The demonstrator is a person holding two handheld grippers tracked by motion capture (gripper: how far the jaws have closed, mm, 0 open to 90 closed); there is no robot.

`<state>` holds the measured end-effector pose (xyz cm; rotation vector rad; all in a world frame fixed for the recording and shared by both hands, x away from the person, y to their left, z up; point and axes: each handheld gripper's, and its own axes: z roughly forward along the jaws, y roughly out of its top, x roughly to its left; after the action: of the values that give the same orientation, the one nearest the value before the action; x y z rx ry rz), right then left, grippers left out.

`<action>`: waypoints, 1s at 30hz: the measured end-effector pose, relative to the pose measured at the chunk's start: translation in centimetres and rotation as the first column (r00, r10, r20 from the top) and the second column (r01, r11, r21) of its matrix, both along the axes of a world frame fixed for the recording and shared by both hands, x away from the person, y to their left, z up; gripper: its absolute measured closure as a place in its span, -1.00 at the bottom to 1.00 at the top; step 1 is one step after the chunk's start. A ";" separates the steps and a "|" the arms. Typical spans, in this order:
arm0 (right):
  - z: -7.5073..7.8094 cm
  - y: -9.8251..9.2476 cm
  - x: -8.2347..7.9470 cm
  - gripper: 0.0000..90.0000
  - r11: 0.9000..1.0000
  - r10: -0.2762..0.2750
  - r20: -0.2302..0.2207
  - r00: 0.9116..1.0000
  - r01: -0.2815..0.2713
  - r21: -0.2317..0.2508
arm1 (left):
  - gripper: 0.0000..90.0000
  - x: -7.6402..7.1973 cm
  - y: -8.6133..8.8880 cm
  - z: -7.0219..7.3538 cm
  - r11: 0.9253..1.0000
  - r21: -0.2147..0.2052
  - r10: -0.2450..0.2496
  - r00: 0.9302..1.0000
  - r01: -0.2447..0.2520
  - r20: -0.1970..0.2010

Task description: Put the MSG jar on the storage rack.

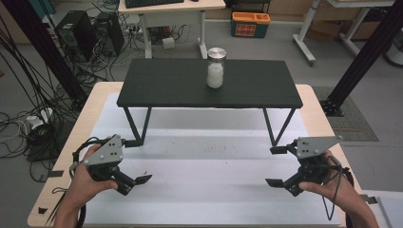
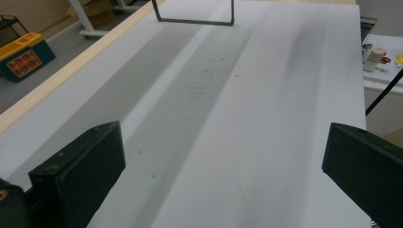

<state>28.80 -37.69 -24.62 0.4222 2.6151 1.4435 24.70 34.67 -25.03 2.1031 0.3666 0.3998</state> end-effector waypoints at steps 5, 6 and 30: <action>-0.2 0.4 0.2 -0.91 1.000 0.019 0.004 1.000 -0.019 0.003 | -0.98 0.0 0.0 0.0 1.000 -0.003 -0.001 1.000 0.001 0.002; -0.2 0.5 0.2 -0.91 1.000 0.021 0.004 1.000 -0.021 0.004 | -0.98 0.0 0.0 0.0 1.000 -0.003 -0.001 1.000 0.001 0.002; -0.2 1.6 0.6 -0.90 0.997 0.052 -0.001 0.999 -0.052 -0.059 | -0.98 0.1 0.0 0.1 1.000 0.000 0.001 1.000 -0.001 -0.003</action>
<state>29.44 -36.04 -24.83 0.3487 2.6796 1.3772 24.76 34.65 -24.97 2.1036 0.3696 0.3974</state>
